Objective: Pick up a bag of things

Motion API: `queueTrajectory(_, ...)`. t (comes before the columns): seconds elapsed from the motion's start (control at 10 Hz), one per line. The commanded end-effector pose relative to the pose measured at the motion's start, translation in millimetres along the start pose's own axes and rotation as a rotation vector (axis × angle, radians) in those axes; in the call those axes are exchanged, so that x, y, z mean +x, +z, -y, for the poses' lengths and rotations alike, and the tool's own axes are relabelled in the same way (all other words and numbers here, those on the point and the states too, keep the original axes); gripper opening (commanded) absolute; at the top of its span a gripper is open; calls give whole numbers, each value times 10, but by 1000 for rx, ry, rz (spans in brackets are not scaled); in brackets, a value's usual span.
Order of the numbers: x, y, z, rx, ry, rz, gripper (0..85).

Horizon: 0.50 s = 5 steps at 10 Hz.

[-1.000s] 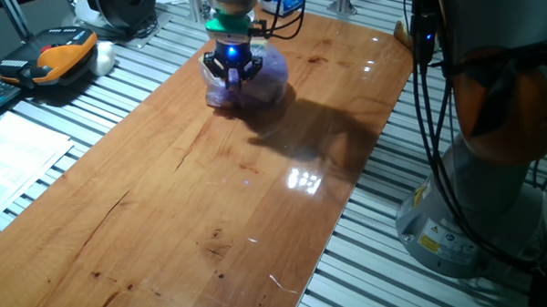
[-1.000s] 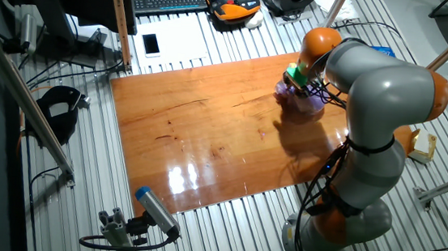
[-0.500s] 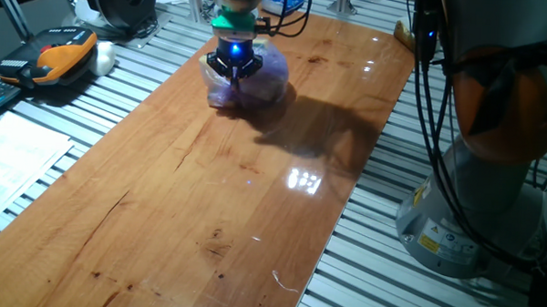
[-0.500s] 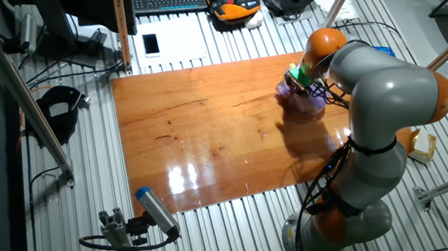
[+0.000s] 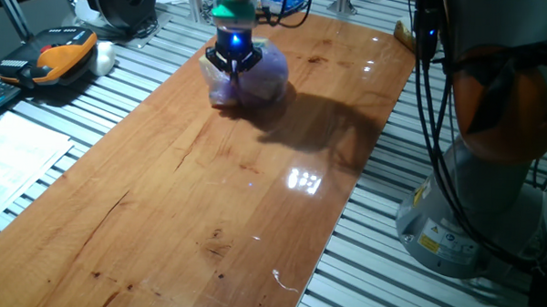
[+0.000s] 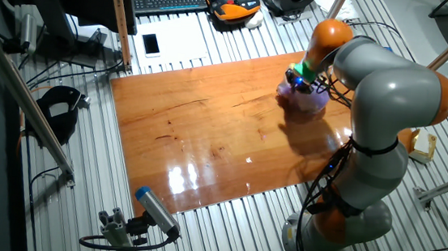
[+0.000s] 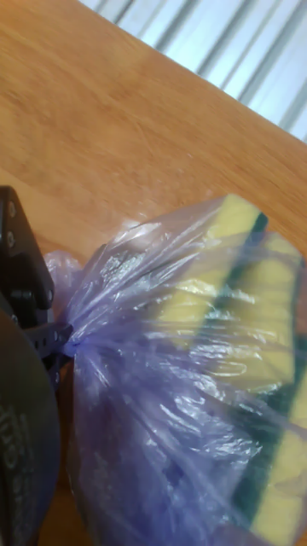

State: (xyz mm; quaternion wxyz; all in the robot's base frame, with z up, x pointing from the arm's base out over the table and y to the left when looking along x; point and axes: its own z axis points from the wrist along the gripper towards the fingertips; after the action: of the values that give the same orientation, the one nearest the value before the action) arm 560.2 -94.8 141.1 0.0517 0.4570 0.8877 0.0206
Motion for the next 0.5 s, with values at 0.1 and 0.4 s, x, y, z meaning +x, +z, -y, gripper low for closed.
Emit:
queueTrajectory(0.1, 51, -165, -57, 22, -7, -14, 0)
queueTrajectory(0.4, 125, -398, -73, 35, -47, -43, 0)
